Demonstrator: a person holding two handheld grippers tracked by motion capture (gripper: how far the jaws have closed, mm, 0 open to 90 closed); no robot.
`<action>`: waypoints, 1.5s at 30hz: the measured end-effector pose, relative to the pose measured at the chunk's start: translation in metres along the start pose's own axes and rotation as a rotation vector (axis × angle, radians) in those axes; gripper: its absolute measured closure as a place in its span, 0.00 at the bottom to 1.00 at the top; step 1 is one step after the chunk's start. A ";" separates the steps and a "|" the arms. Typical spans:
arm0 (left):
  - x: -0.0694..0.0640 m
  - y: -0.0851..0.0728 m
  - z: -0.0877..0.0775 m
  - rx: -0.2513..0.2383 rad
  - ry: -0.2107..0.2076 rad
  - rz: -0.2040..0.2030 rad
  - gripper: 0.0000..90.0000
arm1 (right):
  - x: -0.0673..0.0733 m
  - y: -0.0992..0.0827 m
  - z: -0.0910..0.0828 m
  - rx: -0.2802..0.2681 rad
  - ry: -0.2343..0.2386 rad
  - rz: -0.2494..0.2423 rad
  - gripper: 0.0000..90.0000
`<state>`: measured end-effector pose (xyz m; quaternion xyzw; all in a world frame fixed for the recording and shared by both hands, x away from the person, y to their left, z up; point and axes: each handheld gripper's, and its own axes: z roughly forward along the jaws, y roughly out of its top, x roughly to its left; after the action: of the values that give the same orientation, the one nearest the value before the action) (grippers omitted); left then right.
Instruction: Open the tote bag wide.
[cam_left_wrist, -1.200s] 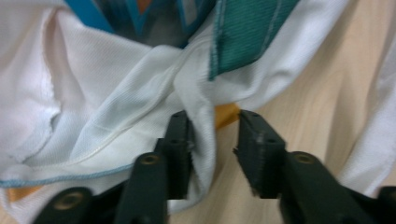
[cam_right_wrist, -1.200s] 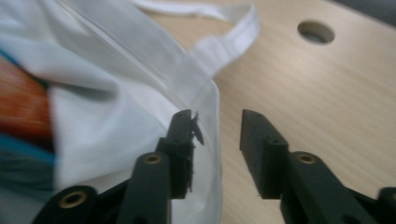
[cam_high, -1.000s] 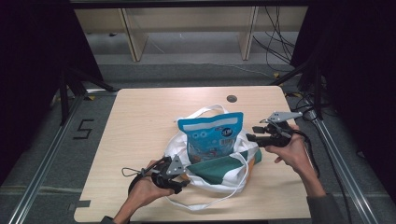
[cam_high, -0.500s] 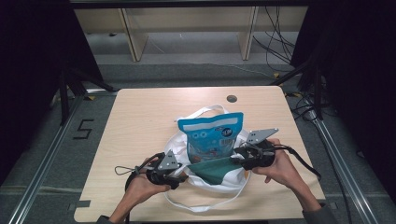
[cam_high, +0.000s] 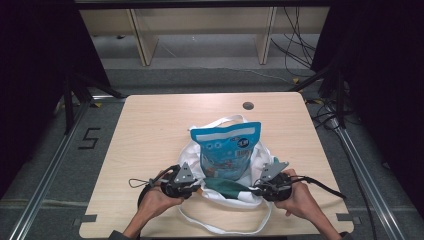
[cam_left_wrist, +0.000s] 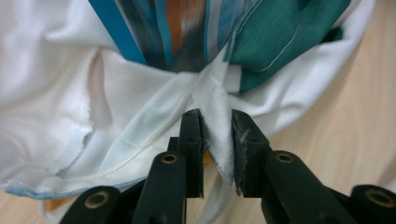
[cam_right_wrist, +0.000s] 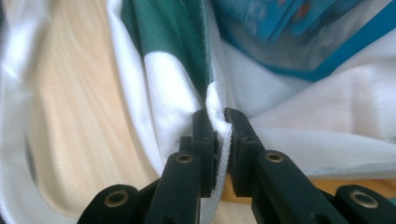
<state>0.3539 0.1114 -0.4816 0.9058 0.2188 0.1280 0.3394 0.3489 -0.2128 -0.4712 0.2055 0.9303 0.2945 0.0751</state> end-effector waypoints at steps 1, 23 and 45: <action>0.002 -0.003 0.005 -0.001 -0.007 -0.020 0.88 | -0.004 -0.002 0.005 0.005 0.010 -0.009 0.93; 0.026 0.006 0.031 0.002 0.133 -0.088 0.88 | -0.025 0.006 0.026 -0.035 -0.103 0.069 0.93; 0.033 0.007 0.025 -0.024 0.112 -0.134 0.76 | -0.050 0.008 0.026 -0.103 -0.134 0.134 0.79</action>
<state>0.3940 0.1088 -0.4925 0.8764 0.2960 0.1581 0.3453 0.4033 -0.2144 -0.4871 0.2822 0.8910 0.3319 0.1278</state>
